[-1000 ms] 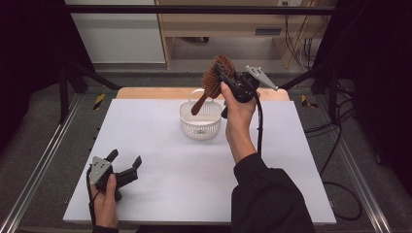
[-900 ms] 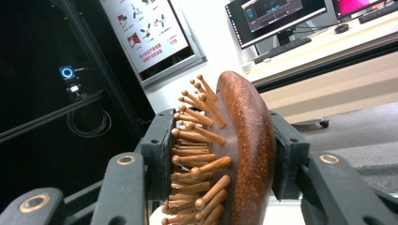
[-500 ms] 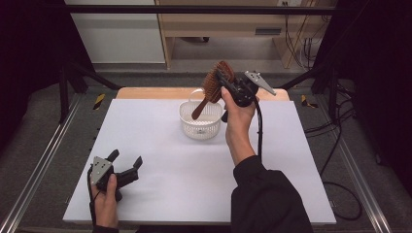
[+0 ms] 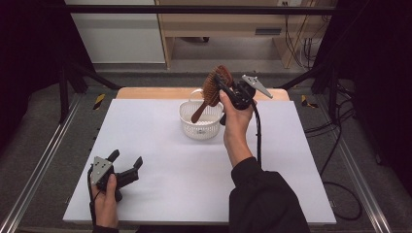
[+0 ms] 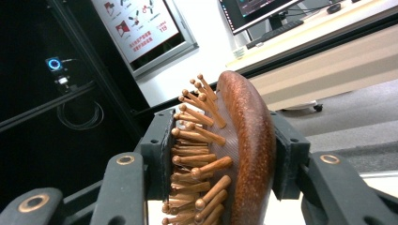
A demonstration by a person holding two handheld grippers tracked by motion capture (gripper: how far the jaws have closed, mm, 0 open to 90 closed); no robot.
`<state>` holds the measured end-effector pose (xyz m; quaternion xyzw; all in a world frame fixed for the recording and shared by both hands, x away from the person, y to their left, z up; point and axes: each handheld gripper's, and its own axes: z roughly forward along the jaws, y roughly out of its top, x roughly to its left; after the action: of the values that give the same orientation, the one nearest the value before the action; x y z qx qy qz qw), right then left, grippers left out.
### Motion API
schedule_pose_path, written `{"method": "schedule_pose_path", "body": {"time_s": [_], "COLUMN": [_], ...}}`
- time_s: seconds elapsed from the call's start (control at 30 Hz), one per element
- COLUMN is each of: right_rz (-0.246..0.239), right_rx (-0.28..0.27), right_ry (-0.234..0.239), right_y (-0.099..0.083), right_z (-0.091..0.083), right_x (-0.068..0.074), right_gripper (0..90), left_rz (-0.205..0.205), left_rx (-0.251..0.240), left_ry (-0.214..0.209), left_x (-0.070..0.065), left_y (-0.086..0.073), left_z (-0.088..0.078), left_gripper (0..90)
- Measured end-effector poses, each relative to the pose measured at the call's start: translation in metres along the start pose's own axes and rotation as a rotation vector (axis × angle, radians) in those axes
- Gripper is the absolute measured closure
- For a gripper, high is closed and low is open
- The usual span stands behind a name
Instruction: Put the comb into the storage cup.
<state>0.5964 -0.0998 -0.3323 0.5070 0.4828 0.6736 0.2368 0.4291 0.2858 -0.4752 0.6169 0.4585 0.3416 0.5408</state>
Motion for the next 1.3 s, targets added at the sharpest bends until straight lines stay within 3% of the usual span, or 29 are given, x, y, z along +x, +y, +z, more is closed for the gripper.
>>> {"method": "schedule_pose_path", "body": {"time_s": [0.8, 1.07, 1.3], "right_rz": [0.017, -0.017, 0.016], "right_rx": [0.016, 0.023, 0.025], "right_ry": [-0.004, 0.006, 0.008], "right_y": [-0.018, -0.024, -0.028], "right_z": [0.004, 0.006, 0.008], "right_x": [-0.007, -0.004, -0.005], "right_gripper": [50.5, 50.5, 50.4], "left_rz": [0.005, 0.009, 0.009], "left_rx": [0.004, 0.008, 0.01], "left_ry": [-0.007, -0.012, -0.02], "left_x": [-0.002, -0.002, -0.003], "left_y": [0.0, -0.001, -0.001], "left_z": [0.001, 0.001, 0.002], "left_gripper": [6.7, 6.6, 6.6]}}
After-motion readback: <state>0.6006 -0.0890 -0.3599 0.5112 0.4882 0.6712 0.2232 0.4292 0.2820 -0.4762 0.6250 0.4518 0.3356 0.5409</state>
